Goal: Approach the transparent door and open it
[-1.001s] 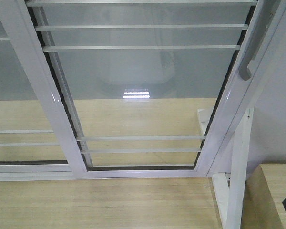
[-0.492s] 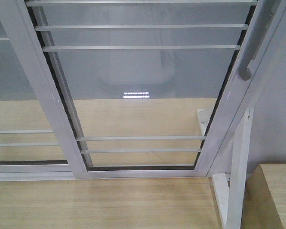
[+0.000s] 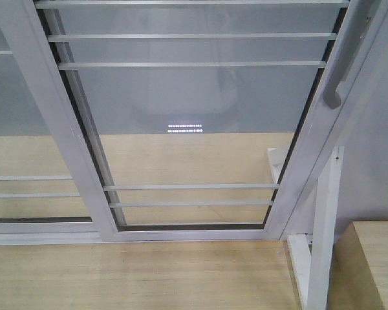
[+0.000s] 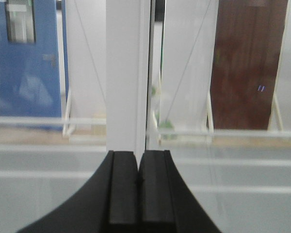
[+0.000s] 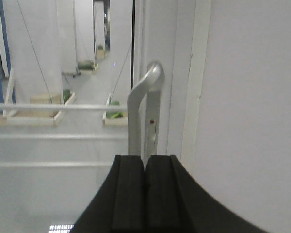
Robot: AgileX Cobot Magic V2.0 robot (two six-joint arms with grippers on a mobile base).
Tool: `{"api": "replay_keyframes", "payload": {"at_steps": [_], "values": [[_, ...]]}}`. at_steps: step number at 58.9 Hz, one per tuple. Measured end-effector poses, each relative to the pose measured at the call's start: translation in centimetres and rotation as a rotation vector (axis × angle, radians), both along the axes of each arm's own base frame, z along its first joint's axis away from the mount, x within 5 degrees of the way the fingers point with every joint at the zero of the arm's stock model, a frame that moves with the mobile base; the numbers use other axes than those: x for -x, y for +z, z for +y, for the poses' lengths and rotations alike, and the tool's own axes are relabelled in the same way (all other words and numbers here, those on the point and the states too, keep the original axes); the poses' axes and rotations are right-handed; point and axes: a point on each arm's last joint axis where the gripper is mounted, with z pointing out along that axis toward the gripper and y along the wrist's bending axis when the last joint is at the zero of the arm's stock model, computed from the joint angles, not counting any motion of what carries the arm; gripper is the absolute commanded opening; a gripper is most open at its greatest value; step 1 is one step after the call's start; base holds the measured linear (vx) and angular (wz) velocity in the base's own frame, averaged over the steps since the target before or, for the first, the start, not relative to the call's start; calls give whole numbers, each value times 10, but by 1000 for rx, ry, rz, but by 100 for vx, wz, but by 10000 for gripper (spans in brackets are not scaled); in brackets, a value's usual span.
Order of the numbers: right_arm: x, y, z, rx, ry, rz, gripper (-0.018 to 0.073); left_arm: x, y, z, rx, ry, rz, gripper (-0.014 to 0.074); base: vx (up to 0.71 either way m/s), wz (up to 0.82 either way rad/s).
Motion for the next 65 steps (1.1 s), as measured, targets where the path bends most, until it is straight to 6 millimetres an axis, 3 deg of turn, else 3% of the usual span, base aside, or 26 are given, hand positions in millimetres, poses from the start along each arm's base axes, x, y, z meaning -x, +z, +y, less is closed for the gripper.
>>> {"api": "replay_keyframes", "payload": {"at_steps": [9,14,25,32,51,65], "values": [[-30,-17,-1,-20,2,118,64,-25,-15,0,1,-2,130,55,0,0],[-42,-25,-1,-23,3,168,118,-32,-20,0,1,-2,165,129,0,0],[-57,-38,-2,-28,3,242,301,-38,-28,0,1,-5,233,320,0,0],[-69,-49,-2,-35,4,294,404,-39,-31,0,1,-6,257,387,0,0],[-116,-71,-1,-55,40,200,442,-39,-31,0,2,-7,262,398,0,0],[-153,-103,0,-68,71,128,442,-39,-31,0,2,-7,262,398,0,0]]}}
